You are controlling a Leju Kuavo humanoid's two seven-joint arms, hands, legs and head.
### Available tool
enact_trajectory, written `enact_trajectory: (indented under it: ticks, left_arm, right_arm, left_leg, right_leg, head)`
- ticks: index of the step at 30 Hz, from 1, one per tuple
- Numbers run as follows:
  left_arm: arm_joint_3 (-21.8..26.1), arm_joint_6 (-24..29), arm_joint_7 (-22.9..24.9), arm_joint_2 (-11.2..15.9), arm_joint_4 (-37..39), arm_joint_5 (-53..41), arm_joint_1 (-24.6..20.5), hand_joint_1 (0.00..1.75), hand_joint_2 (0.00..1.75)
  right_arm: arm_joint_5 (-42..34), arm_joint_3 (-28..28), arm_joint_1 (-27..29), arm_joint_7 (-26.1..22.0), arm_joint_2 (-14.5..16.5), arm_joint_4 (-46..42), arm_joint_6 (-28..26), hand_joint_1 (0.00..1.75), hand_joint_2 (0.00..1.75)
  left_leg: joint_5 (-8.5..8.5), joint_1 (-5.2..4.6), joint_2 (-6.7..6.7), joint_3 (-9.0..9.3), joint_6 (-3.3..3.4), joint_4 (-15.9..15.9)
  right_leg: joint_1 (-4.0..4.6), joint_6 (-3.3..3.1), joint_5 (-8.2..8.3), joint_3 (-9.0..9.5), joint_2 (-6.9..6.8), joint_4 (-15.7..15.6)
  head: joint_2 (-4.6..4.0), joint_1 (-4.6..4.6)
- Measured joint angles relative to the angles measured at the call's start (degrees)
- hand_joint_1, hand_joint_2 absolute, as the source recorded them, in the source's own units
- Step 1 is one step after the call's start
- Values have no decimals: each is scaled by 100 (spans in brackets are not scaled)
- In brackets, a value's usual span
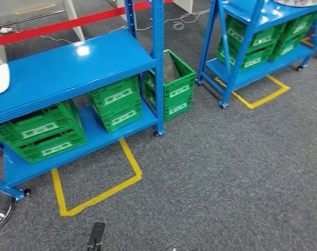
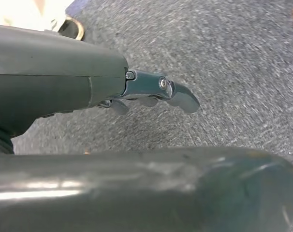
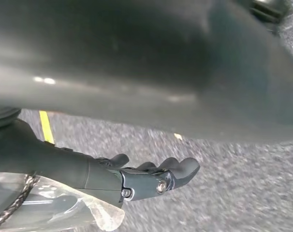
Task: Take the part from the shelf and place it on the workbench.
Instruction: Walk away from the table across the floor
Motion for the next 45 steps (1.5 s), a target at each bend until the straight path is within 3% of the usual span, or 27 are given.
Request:
enact_trajectory:
  ticks: [1,3,5,7,9,11,12,14,16,18,20,22,23,25,26,27,28,29,31,33,35,36,38,40,42,43,45]
  left_arm:
    - [0,25,40,1,0,2,-10,0,0]
    - [0,92,153,5,0,-1,-18,0,0]
    - [0,149,268,16,0,-9,0,0,0]
    - [0,176,338,24,0,-18,14,0,0]
    - [-1,183,352,20,0,-36,0,0,0]
    - [-2,176,306,13,0,-63,-1,0,0]
    - [-4,168,266,9,0,-75,10,0,0]
    - [-9,152,192,7,0,-86,29,0,0]
    - [-13,146,147,6,0,-92,22,0,0]
    - [-16,143,120,3,0,-91,4,0,0]
    - [-16,142,96,7,0,-70,18,0,0]
    - [-13,140,70,12,0,-32,53,0,0]
    - [-11,137,56,11,0,-18,59,0,0]
    - [-11,130,38,5,0,-12,62,0,0]
    - [-11,131,35,2,0,-16,68,0,0]
    - [-11,140,40,0,0,-25,80,0,0]
    - [-11,156,56,0,0,-41,91,0,0]
    - [-13,172,74,-1,0,-60,101,0,0]
    - [-19,190,108,-4,1,-100,106,0,0]
    - [-28,195,117,-8,2,-130,104,0,0]
    - [-34,204,124,-7,2,-141,113,0,0]
    - [-35,208,126,-8,2,-141,120,0,0]
    - [-36,208,129,-10,2,-139,106,0,0]
    - [-39,192,129,-14,2,-138,67,0,0]
    - [-53,148,133,-15,2,-142,50,0,0]
    - [-68,119,139,-14,2,-155,53,0,0]
    - [-114,74,167,-6,2,-202,54,0,0]
  right_arm:
    - [71,8,-2,48,-5,3,-23,0,0]
    - [302,66,1,207,-10,9,-96,0,0]
    - [550,179,7,345,-17,11,-167,0,0]
    - [695,293,10,401,-26,11,-221,0,0]
    - [713,351,21,437,-35,11,-272,0,0]
    - [657,361,38,469,-56,11,-313,0,0]
    - [619,360,41,472,-70,11,-325,0,0]
    - [555,357,36,466,-85,11,-332,0,0]
    - [515,355,29,460,-87,12,-332,0,0]
    - [442,345,25,448,-90,13,-323,0,0]
    - [226,287,7,377,-93,12,-267,0,0]
    - [-45,158,-17,252,-94,9,-179,0,0]
    - [-132,89,-21,197,-96,8,-142,0,0]
    - [-177,-12,-13,149,-106,9,-96,0,0]
    - [-178,-49,-3,143,-112,9,-84,0,0]
    - [-177,-80,6,145,-118,9,-77,0,0]
    - [-161,-104,15,143,-122,9,-74,0,0]
    - [-126,-119,18,141,-127,9,-74,0,0]
    - [6,-127,20,143,-146,9,-76,0,0]
    - [155,-112,24,154,-166,9,-77,0,0]
    - [266,-81,28,163,-176,9,-68,0,0]
    - [315,-60,29,166,-180,9,-61,0,0]
    - [425,-6,33,181,-184,9,-50,0,0]
    - [538,53,59,218,-188,10,-49,0,0]
    - [660,114,85,260,-197,11,-65,0,0]
    - [776,167,88,290,-202,11,-89,0,0]
    - [1174,359,85,364,-205,12,-177,0,0]
  left_leg:
    - [-17,5,-68,-16,-40,35]
    - [-15,9,-180,-62,-119,71]
    - [0,25,-262,-93,-175,75]
    - [-125,17,-89,-184,-223,263]
    - [-449,11,219,-475,-267,886]
    - [-688,22,345,-793,-285,1551]
    - [-666,25,365,-842,-281,1653]
    - [-339,19,422,-624,-242,1213]
    - [-50,-40,668,-254,-166,472]
    - [-20,-106,847,-102,-105,135]
    - [-25,-113,754,-96,-68,81]
    - [7,-76,620,-48,-13,6]
    - [22,-53,552,-25,13,-25]
    - [30,-32,413,-20,42,-37]
    - [28,-32,334,-19,47,-35]
    - [25,-33,253,-14,50,-34]
    - [21,-34,167,-5,51,-32]
    - [16,-34,83,6,44,-30]
    - [-3,-41,-62,12,12,-9]
    - [-8,-38,-182,-19,-49,12]
    - [4,-17,-294,-50,-116,15]
    - [-12,-15,-262,-62,-147,37]
    - [-187,-21,-24,-183,-213,313]
    - [-513,-6,254,-490,-271,969]
    - [-660,26,338,-737,-306,1481]
    - [-578,37,356,-731,-311,1468]
    - [-198,39,457,-444,-284,889]
  right_leg:
    - [-23,2,109,143,126,-302]
    - [-32,-36,116,265,268,-526]
    - [-27,-115,131,290,156,-548]
    - [-35,-191,140,313,24,-570]
    - [-20,-249,129,329,-139,-580]
    - [3,-277,105,340,-318,-580]
    - [11,-283,92,349,-396,-579]
    - [22,-277,61,387,-529,-580]
    - [41,-241,16,435,-647,-582]
    - [66,-186,-19,466,-767,-595]
    - [81,-132,-37,515,-898,-631]
    - [71,-79,-156,498,-759,-518]
    - [64,-56,-287,392,-596,-291]
    - [55,-37,-592,-13,-286,454]
    - [56,-33,-666,-216,-234,779]
    - [56,-33,-635,-349,-214,934]
    - [57,-38,-493,-379,-202,869]
    - [55,-47,-261,-300,-172,588]
    - [31,-75,143,-14,40,-170]
    - [19,-119,242,174,220,-554]
    - [28,-178,228,227,166,-592]
    - [25,-208,235,241,103,-606]
    - [7,-267,238,274,-39,-637]
    - [18,-308,214,299,-210,-640]
    - [23,-322,186,321,-383,-639]
    - [23,-320,171,334,-455,-639]
    - [25,-305,141,376,-586,-639]
  head:
    - [0,1]
    - [0,-5]
    - [0,-12]
    - [0,-37]
    - [0,-68]
    - [0,-72]
    - [0,-73]
    - [0,-73]
    - [0,-73]
    - [0,-67]
    - [1,-62]
    - [1,-36]
    - [1,-19]
    - [0,6]
    - [0,6]
    - [0,4]
    - [0,4]
    - [0,4]
    - [0,6]
    - [0,1]
    - [0,-2]
    - [0,-4]
    - [0,-40]
    - [0,-69]
    - [0,-68]
    - [0,-69]
    - [0,-70]
